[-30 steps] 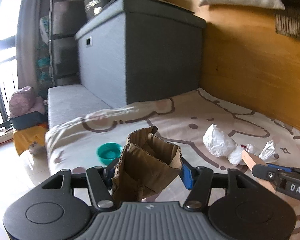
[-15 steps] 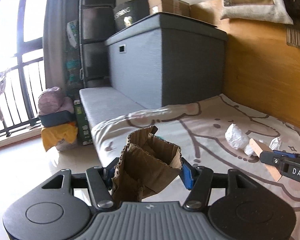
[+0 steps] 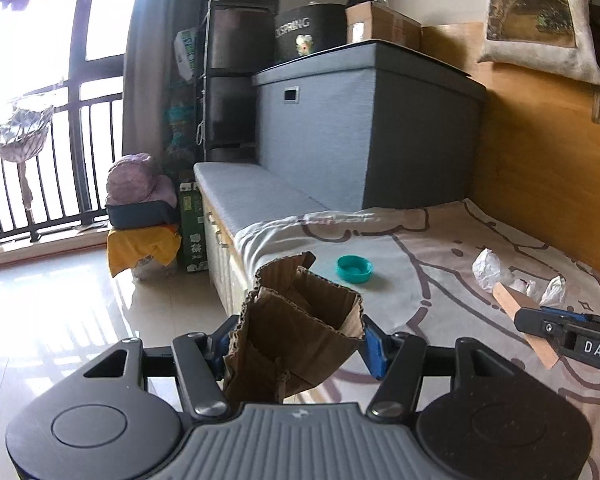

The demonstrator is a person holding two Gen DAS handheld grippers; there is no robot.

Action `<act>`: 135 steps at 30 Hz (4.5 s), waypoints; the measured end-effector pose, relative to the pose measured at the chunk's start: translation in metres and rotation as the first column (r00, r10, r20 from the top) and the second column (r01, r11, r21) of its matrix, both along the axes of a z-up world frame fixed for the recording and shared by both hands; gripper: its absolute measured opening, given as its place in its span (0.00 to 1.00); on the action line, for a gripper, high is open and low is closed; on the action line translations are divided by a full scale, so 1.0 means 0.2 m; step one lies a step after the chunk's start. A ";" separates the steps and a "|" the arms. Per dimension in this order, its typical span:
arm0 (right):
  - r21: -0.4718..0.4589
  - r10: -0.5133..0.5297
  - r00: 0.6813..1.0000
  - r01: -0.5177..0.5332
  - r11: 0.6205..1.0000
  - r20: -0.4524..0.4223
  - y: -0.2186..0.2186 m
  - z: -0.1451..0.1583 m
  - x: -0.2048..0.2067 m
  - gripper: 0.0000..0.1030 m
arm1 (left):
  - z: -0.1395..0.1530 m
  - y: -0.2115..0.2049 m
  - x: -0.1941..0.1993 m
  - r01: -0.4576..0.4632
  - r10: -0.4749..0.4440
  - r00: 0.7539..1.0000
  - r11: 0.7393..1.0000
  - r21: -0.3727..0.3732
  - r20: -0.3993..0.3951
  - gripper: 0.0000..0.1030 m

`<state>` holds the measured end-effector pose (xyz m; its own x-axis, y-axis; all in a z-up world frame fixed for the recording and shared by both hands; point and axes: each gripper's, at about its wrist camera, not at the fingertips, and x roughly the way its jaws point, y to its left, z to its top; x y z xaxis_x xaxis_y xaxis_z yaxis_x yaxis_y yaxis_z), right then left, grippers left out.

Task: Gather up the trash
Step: 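Carry the cardboard piece and wooden stick in both grippers over the wastebasket, then open the left gripper to drop the cardboard while the right gripper releases the stick, then move both open grippers up from the wastebasket back toward the bench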

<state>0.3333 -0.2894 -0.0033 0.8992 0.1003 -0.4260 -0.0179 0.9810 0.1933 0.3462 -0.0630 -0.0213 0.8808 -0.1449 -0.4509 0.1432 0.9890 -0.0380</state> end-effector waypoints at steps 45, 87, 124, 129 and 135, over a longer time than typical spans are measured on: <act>0.088 0.316 0.825 -0.312 0.946 -0.469 1.12 -0.77 0.10 0.26 | -0.89 0.96 -0.21 -0.251 0.206 0.876 0.967 -0.048 -0.436 0.59; 0.166 0.337 0.758 -0.296 0.941 -0.559 1.19 -1.30 0.45 0.47 | -1.54 0.93 0.08 -0.075 0.126 0.730 0.992 0.105 -0.671 1.00; -0.034 0.296 0.702 -0.414 0.909 -0.648 1.10 -1.07 0.18 1.00 | -1.22 1.02 -0.21 -0.191 0.207 0.702 0.976 0.100 -0.682 1.00; -0.055 0.282 0.713 -0.410 0.910 -0.642 1.09 -1.01 0.13 1.00 | -1.15 1.04 -0.27 -0.233 0.239 0.707 0.967 0.100 -0.666 1.00; -0.073 0.288 0.727 -0.421 0.904 -0.623 1.09 -0.94 0.06 1.00 | -1.05 1.06 -0.33 -0.279 0.271 0.726 0.956 0.089 -0.632 1.00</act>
<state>0.3459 -0.0721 -0.1909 0.3803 0.2154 -0.8994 -0.3208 0.9428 0.0902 0.2798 0.1496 -0.2307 0.3968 0.0498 -0.9165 -0.1963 0.9800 -0.0317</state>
